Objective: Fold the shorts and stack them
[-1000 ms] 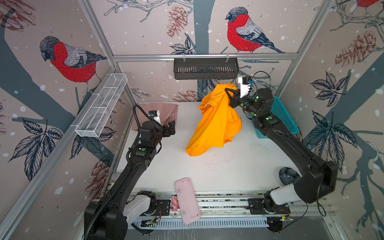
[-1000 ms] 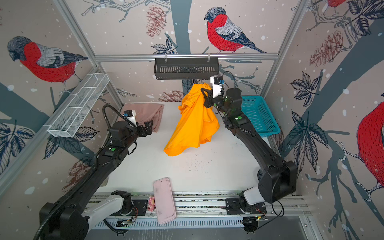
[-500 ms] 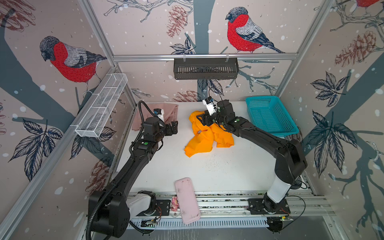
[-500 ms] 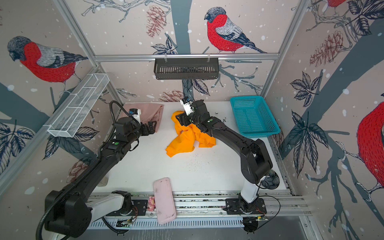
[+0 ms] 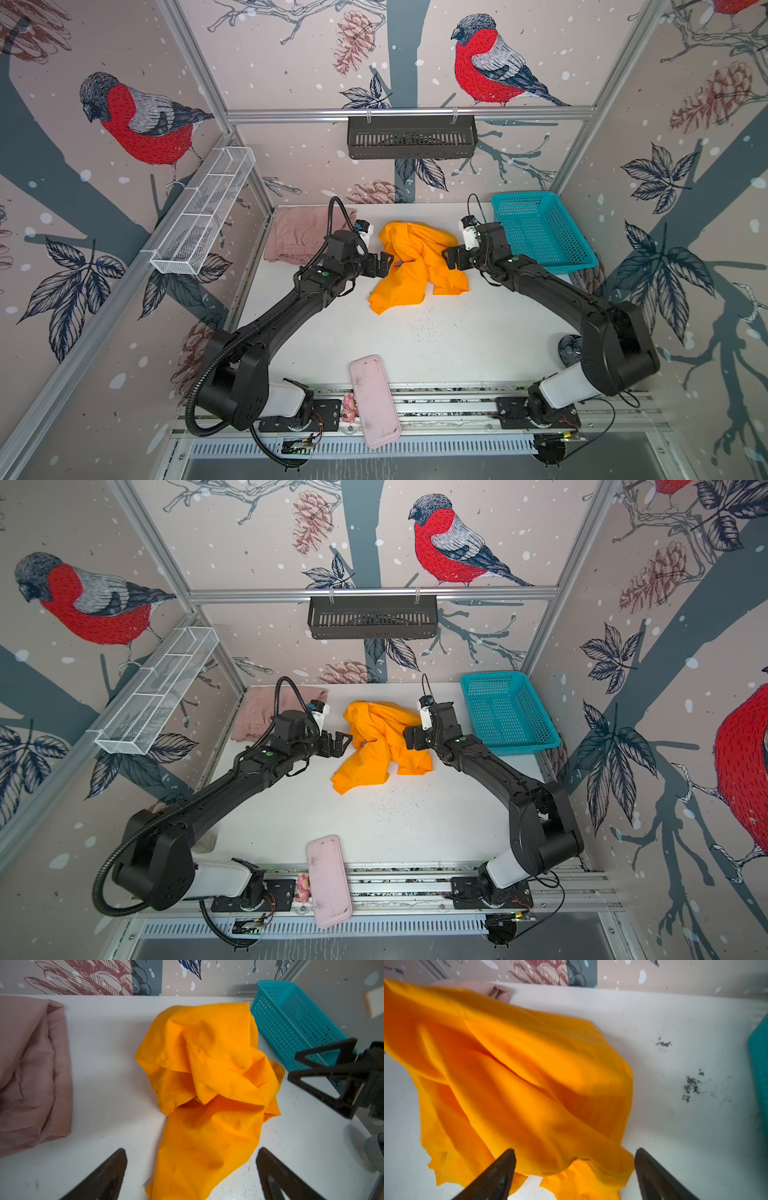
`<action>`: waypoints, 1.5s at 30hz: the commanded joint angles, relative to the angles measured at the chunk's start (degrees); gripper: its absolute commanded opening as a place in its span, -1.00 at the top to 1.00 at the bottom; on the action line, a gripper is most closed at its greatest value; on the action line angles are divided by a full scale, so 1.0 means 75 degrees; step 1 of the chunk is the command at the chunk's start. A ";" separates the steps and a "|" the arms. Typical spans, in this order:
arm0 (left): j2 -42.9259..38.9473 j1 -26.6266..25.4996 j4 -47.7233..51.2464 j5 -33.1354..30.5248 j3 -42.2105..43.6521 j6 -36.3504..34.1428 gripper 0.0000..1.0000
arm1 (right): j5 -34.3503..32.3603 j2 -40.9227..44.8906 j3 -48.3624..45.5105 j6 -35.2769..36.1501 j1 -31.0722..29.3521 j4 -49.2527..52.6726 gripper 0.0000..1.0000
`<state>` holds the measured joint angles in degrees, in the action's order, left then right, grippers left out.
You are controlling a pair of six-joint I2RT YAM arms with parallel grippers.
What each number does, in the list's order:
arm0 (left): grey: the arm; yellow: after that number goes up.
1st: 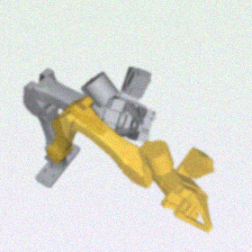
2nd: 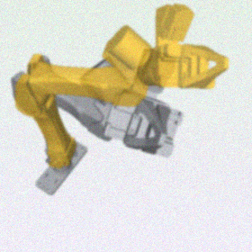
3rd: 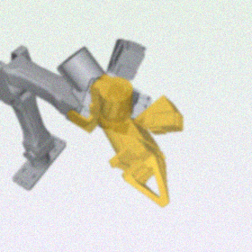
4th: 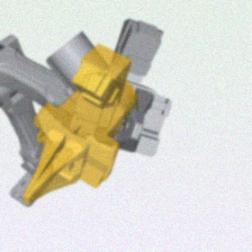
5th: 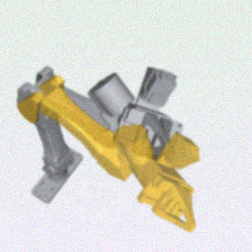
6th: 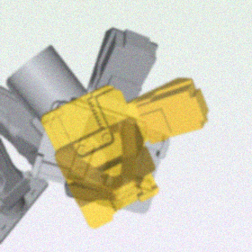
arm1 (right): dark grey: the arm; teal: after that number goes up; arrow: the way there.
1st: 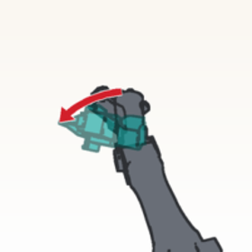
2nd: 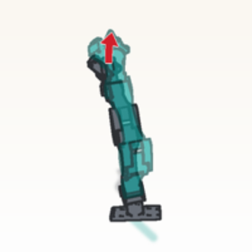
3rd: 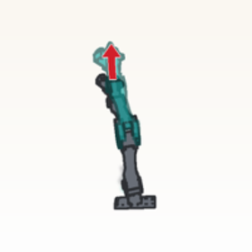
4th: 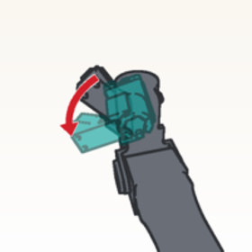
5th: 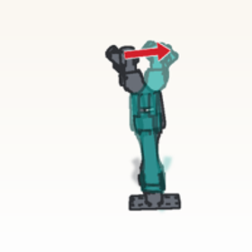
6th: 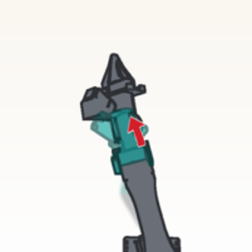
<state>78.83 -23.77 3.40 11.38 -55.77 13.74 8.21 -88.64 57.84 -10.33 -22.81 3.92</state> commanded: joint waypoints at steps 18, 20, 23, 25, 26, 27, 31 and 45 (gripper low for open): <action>-0.1302 0.1215 0.0656 -0.1157 0.0152 -0.0105 -0.95 | 0.2800 -0.2263 0.2630 0.0419 -0.3000 -0.1448 -0.27; -0.1256 0.1195 0.0602 -0.0625 0.0109 -0.0218 -0.95 | 0.2543 -0.1779 0.2461 0.0319 -0.2707 -0.1447 -0.36; -0.1110 0.1064 0.0736 -0.0410 -0.0021 -0.0317 -0.95 | 0.1913 -0.0849 0.1851 0.0128 -0.2109 -0.1132 -0.46; -0.1003 0.0971 0.0852 -0.0394 -0.0104 -0.0373 -0.95 | 0.1239 -0.0304 0.1192 0.0007 -0.1643 -0.0819 -0.58; -0.0963 0.0955 0.0882 -0.0392 -0.0111 -0.0367 -0.95 | 0.1119 -0.0132 0.0947 0.0032 -0.1428 -0.0667 -0.62; -0.0949 0.0954 0.0893 -0.0432 -0.0111 -0.0316 -0.95 | 0.0959 0.0054 0.0588 -0.0029 -0.1182 -0.0586 -0.64; -0.0977 0.0961 0.0973 -0.0716 -0.0135 -0.0306 -0.95 | 0.0803 0.0580 -0.0617 -0.0484 -0.0186 -0.0883 -0.66; -0.1006 0.0961 0.0868 -0.0739 0.0088 -0.0282 -0.95 | 0.2435 -0.2100 0.0065 -0.0743 0.0381 -0.2959 -0.44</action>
<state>71.57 -16.62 10.52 5.96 -55.37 12.01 22.55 -101.80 55.99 -15.03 -20.10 -13.65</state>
